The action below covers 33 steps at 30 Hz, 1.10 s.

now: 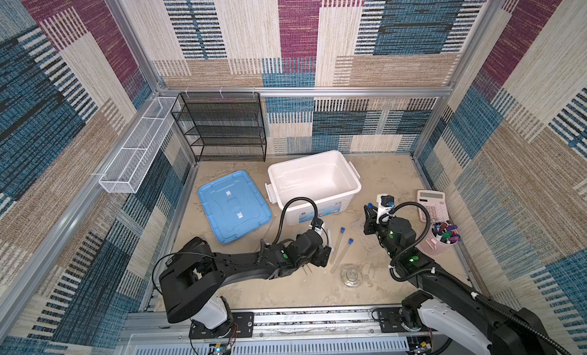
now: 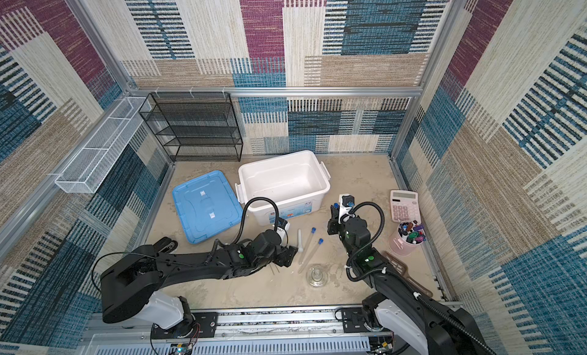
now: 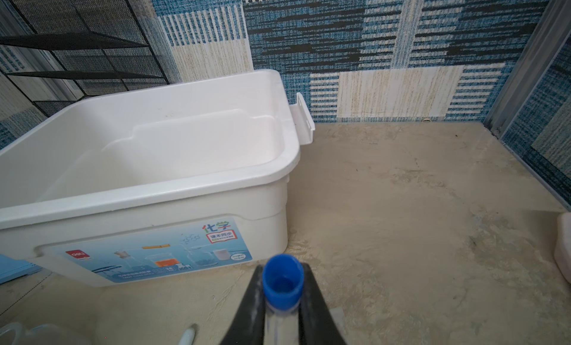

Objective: Organize the chemistry lab equipment

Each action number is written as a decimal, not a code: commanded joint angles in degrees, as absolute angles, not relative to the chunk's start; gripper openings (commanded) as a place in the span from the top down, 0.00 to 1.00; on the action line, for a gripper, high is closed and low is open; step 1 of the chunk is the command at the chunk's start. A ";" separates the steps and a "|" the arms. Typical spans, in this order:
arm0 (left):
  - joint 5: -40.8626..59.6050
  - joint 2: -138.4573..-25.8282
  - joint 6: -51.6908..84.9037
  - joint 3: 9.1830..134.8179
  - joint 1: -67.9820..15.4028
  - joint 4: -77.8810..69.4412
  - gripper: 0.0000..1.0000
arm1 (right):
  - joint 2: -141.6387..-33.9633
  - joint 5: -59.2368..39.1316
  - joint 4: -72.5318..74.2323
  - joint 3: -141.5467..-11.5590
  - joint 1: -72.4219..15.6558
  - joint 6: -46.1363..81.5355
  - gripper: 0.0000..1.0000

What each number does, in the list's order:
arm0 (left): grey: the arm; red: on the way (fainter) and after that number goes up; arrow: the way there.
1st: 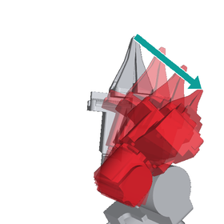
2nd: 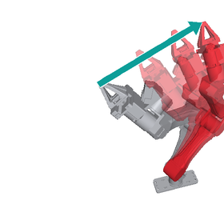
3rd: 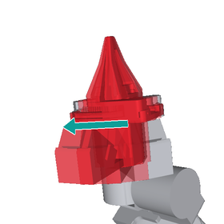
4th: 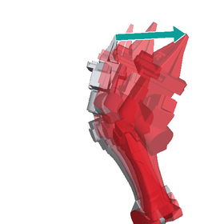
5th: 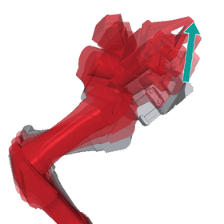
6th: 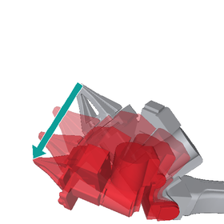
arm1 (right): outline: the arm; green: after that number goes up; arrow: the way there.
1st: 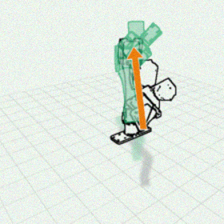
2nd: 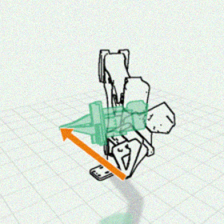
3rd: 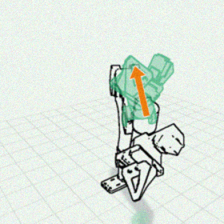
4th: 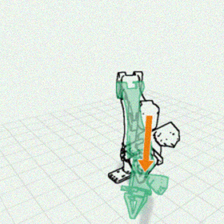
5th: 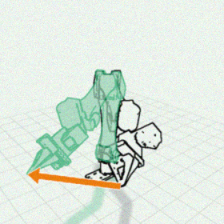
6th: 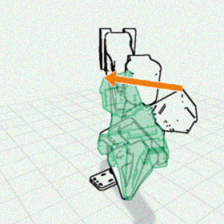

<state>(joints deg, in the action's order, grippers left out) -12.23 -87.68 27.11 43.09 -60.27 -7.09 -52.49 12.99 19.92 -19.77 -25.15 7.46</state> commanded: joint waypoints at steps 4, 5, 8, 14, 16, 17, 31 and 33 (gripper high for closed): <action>-13.60 -87.36 27.99 42.60 -60.26 -8.69 0.10 | -52.75 12.75 23.02 -19.74 -25.22 7.19 0.85; -13.58 -87.45 27.99 42.56 -60.22 -8.72 0.10 | -52.84 12.68 23.16 -19.80 -25.23 7.21 0.85; -13.49 -87.62 28.09 42.59 -60.25 -8.73 0.10 | -53.40 12.74 23.72 -19.91 -25.22 7.21 0.85; -13.46 -87.77 27.99 42.49 -60.23 -8.75 0.10 | -54.93 12.91 24.50 -20.12 -25.22 6.73 0.85; -13.54 -87.80 27.95 42.36 -60.24 -8.78 0.10 | -55.15 13.16 24.91 -20.08 -25.22 6.53 0.85; -13.62 -87.74 27.97 42.45 -60.27 -8.71 0.10 | -55.13 13.16 25.02 -20.04 -25.27 6.44 0.85; -13.06 -88.87 27.48 42.87 -60.28 -8.88 0.10 | -57.24 13.73 25.68 -20.46 -25.31 4.89 0.86; -13.10 -88.92 27.37 42.89 -60.25 -8.96 0.10 | -57.54 13.92 25.53 -20.54 -25.31 4.57 0.86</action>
